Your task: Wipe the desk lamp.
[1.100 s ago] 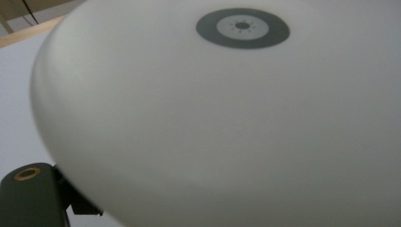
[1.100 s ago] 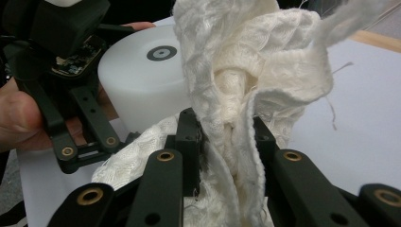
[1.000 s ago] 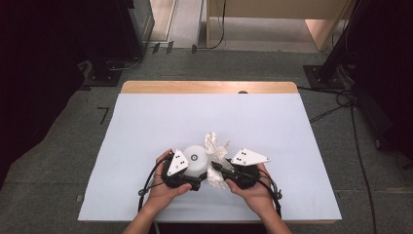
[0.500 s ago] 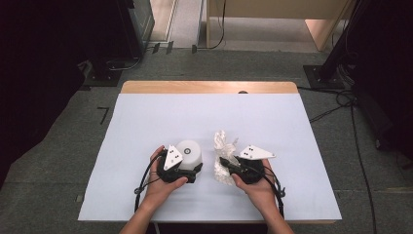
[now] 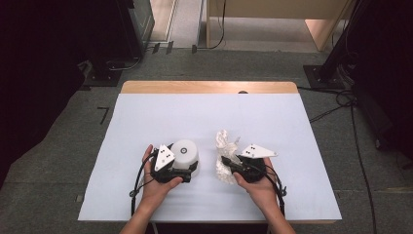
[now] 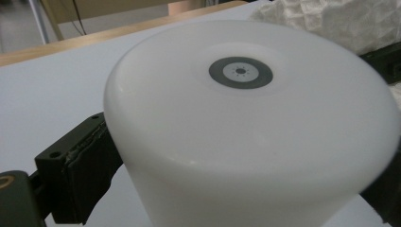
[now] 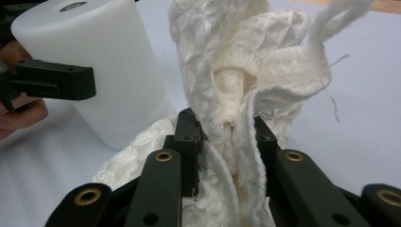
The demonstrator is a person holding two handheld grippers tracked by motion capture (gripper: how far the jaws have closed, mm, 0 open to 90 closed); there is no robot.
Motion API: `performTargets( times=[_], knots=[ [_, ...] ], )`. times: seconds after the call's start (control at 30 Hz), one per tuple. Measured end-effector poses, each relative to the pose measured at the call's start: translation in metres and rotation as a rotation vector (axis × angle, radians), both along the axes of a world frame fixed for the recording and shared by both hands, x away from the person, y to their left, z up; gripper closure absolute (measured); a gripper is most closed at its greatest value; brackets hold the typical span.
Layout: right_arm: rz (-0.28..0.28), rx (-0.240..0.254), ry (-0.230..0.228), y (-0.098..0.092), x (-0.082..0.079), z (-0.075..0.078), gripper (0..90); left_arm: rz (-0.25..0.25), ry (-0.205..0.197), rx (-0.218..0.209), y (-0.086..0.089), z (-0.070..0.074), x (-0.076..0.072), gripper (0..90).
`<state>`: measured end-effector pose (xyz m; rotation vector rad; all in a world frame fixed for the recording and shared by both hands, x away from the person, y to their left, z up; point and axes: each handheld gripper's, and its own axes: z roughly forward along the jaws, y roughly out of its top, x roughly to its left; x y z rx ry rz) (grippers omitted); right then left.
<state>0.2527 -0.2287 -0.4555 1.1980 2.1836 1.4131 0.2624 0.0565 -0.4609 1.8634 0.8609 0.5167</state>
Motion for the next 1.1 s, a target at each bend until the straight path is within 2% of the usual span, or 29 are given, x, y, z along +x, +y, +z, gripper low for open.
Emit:
performTargets(
  times=[0.1, 0.17, 0.27, 0.37, 0.4, 0.47, 0.53, 0.63, 0.67, 0.7, 0.73, 0.8, 0.9, 0.93, 1.0, 1.03, 1.07, 1.1],
  knots=[
    [0.004, 0.002, -0.005, 0.001, 0.001, 0.001, 71.8, 0.048, 0.019, -0.008, 0.000, 0.003, -0.003, 1.3],
    [0.006, 0.001, -0.005, 0.002, 0.001, 0.001, 71.8, 0.059, 0.018, -0.013, 0.000, 0.004, -0.004, 1.3],
    [0.011, -0.006, -0.008, 0.004, 0.002, 0.000, 71.8, 0.088, 0.038, 0.000, -0.005, 0.004, -0.007, 2.0],
    [0.015, -0.005, -0.004, 0.004, 0.001, 0.000, 71.6, 0.106, 0.025, 0.003, -0.008, 0.004, -0.009, 8.1],
    [0.016, 0.000, -0.004, 0.005, 0.001, 0.000, 71.7, 0.095, 0.006, 0.034, -0.011, 0.005, -0.010, 8.2],
    [0.022, 0.004, -0.004, 0.005, 0.000, 0.001, 71.6, 0.081, 0.004, 0.039, -0.011, 0.005, -0.010, 8.5],
    [0.033, 0.005, -0.016, 0.006, -0.001, 0.001, 71.7, 0.008, 0.038, -0.026, -0.004, 0.005, -0.006, 8.6],
    [0.063, 0.008, -0.018, 0.010, -0.002, 0.002, 71.7, -0.143, 0.093, -0.187, 0.008, 0.007, -0.001, 8.7],
    [0.078, 0.007, -0.024, 0.011, -0.003, 0.002, 71.7, -0.183, 0.101, -0.226, 0.010, 0.008, 0.001, 8.7],
    [0.093, 0.006, -0.025, 0.014, -0.004, 0.002, 71.7, -0.209, 0.107, -0.254, 0.012, 0.008, 0.002, 8.7],
    [0.115, 0.008, -0.033, 0.016, -0.005, 0.002, 71.6, -0.223, 0.115, -0.264, 0.013, 0.008, 0.003, 8.7],
    [0.155, -0.004, -0.036, 0.021, -0.007, 0.001, 71.5, -0.225, 0.125, -0.242, 0.013, 0.005, 0.006, 8.7],
    [0.169, -0.030, -0.029, 0.027, -0.008, -0.002, 71.6, -0.212, 0.136, -0.201, 0.012, 0.000, 0.008, 8.7],
    [0.165, -0.060, -0.003, 0.032, -0.008, -0.009, 71.6, -0.211, 0.140, -0.212, 0.012, 0.000, 0.009, 8.7],
    [0.155, -0.068, 0.031, 0.034, -0.006, -0.015, 71.6, -0.210, 0.143, -0.211, 0.013, 0.000, 0.010, 8.7],
    [0.155, -0.068, 0.031, 0.034, -0.006, -0.015, 71.6, -0.210, 0.143, -0.211, 0.013, 0.000, 0.010, 8.7],
    [0.148, -0.069, 0.049, 0.034, -0.005, -0.018, 71.6, -0.214, 0.144, -0.207, 0.013, 0.000, 0.010, 8.7],
    [0.145, -0.049, 0.071, 0.034, -0.004, -0.020, 71.6, -0.214, 0.152, -0.211, 0.014, 0.000, 0.011, 8.7]
  ],
)
